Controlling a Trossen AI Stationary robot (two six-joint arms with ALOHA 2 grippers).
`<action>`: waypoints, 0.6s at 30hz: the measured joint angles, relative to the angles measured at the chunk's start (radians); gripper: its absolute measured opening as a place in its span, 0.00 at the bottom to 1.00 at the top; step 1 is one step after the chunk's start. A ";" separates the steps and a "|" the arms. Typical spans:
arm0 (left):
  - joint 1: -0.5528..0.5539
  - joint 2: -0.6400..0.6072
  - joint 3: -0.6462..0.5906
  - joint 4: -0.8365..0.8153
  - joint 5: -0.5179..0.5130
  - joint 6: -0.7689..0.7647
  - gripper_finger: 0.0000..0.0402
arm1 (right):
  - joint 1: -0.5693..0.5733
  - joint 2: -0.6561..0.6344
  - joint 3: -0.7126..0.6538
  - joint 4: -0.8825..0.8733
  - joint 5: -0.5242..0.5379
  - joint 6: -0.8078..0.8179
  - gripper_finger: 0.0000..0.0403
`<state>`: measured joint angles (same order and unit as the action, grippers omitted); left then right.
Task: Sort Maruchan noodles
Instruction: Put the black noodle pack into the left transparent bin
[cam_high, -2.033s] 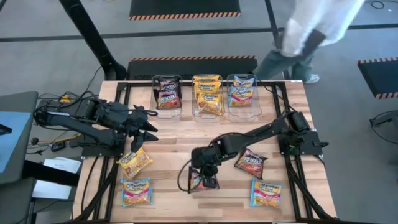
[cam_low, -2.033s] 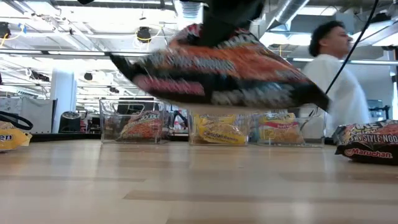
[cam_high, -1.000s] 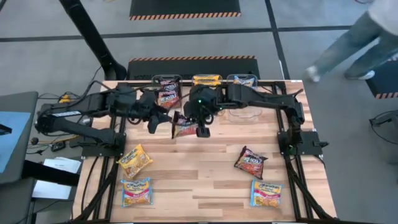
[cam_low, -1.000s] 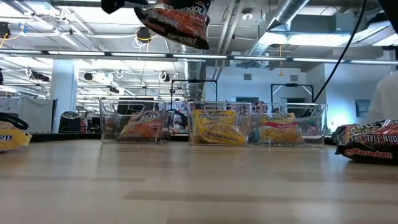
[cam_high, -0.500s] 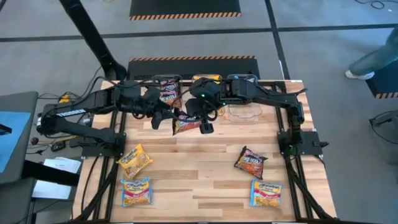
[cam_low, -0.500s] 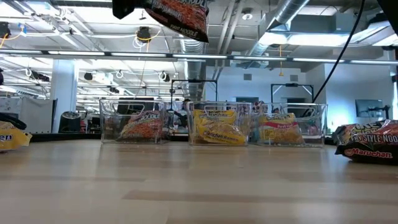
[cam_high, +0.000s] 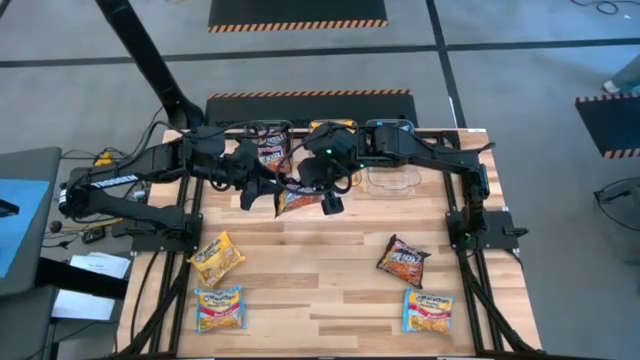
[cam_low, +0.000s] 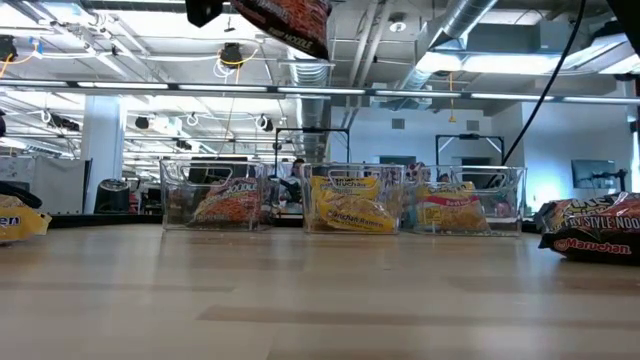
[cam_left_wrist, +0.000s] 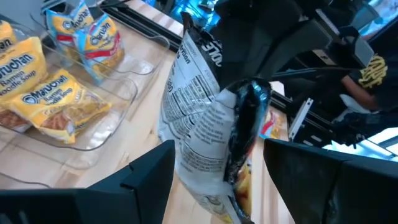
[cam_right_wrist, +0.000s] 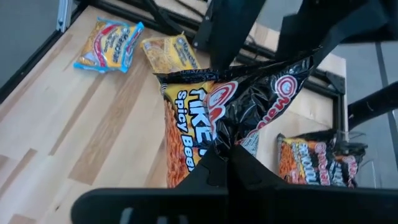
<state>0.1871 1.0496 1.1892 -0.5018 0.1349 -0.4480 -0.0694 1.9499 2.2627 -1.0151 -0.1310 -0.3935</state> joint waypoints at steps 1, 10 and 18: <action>0.000 0.000 0.000 0.000 0.002 0.000 0.58 | 0.002 0.000 0.000 0.010 -0.001 0.000 0.01; 0.000 0.000 0.000 0.004 0.045 0.008 0.58 | 0.002 0.000 0.000 0.051 0.007 0.079 0.01; 0.000 0.014 0.000 0.050 0.044 0.008 0.58 | 0.010 0.000 0.000 0.083 0.025 0.143 0.01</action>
<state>0.1871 1.0638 1.1892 -0.4522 0.1791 -0.4400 -0.0590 1.9499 2.2627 -0.9325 -0.1063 -0.2509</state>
